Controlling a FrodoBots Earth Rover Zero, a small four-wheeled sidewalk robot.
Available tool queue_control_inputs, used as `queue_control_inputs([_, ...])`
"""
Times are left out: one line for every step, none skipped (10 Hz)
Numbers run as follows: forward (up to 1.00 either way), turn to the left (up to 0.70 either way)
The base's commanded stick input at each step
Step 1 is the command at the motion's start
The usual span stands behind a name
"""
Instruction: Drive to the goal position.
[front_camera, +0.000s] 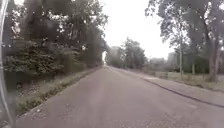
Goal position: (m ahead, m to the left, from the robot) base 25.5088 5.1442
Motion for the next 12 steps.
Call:
queue_control_inputs([0.7,0.0])
queue_control_inputs([0.7,0.0])
queue_control_inputs([0.7,0.0])
queue_control_inputs([0.7,0.0])
queue_control_inputs([0.7,0.0])
queue_control_inputs([0.7,0.0])
queue_control_inputs([0.7,0.0])
queue_control_inputs([0.7,0.01])
queue_control_inputs([0.7,0.02])
queue_control_inputs([0.7,0.03])
queue_control_inputs([0.7,0.03])
queue_control_inputs([0.7,0.03])
